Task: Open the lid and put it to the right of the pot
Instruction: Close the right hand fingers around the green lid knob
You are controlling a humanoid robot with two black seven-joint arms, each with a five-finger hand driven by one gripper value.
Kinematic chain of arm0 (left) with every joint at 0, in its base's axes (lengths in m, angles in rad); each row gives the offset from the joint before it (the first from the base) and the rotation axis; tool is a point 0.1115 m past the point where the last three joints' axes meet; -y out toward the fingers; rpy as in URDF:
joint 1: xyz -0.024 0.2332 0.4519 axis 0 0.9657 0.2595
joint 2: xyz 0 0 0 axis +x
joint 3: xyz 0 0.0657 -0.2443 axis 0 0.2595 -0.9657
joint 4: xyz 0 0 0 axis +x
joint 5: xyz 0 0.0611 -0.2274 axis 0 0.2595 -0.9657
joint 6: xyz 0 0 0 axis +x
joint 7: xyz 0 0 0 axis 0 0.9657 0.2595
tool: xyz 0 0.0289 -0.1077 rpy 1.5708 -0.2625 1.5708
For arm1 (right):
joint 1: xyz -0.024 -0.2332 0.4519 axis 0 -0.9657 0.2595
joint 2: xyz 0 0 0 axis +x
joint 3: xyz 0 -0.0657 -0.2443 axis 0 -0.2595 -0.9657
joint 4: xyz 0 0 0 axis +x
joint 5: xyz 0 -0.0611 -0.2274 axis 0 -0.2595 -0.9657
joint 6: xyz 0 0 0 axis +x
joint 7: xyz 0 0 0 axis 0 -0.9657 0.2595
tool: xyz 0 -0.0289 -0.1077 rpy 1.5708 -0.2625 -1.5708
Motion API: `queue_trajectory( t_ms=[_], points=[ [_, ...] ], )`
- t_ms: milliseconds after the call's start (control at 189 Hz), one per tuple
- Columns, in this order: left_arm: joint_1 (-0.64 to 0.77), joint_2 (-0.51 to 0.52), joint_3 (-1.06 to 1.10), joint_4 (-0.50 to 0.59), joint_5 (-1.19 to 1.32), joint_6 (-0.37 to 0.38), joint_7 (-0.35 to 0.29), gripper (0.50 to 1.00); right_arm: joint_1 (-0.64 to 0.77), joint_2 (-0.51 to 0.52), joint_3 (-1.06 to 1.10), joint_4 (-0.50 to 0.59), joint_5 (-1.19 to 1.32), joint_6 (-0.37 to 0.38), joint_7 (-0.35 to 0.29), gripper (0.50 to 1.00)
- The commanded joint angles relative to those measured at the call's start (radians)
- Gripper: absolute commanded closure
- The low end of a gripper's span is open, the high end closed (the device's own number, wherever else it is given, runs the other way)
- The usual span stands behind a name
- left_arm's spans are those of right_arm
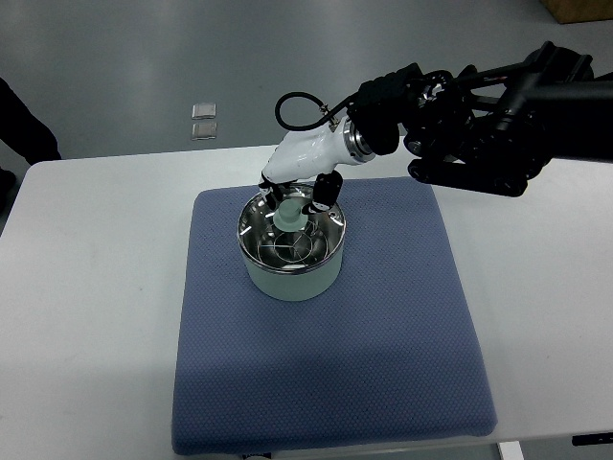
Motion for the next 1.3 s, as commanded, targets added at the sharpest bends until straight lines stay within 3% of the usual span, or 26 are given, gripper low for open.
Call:
queue_trajectory(
  t_ms=[0,1039,1182,1208,1288,1293],
  points=[
    [0.0,0.0,-0.001,0.0,0.0,0.0,0.0,0.5,-0.003,0.0,0.002,0.0,0.001,0.001,0.001,0.832],
    [0.0,0.0,-0.001,0.0,0.0,0.0,0.0,0.5,-0.015,0.014,0.0,-0.003,-0.003,0.001,0.0,0.844],
    [0.0,0.0,0.001,0.0,0.0,0.0,0.0,0.5,-0.015,0.014,0.0,-0.005,-0.003,0.003,0.0,0.879],
    [0.0,0.0,-0.001,0.0,0.0,0.0,0.0,0.5,-0.015,0.014,0.0,-0.005,-0.005,0.006,0.0,0.914],
    [0.0,0.0,-0.001,0.0,0.0,0.0,0.0,0.5,-0.015,0.014,0.0,-0.005,-0.005,0.006,0.0,0.924],
    [0.0,0.0,-0.001,0.0,0.0,0.0,0.0,0.5,-0.015,0.014,0.0,-0.005,-0.003,0.007,0.0,0.942]
  ],
)
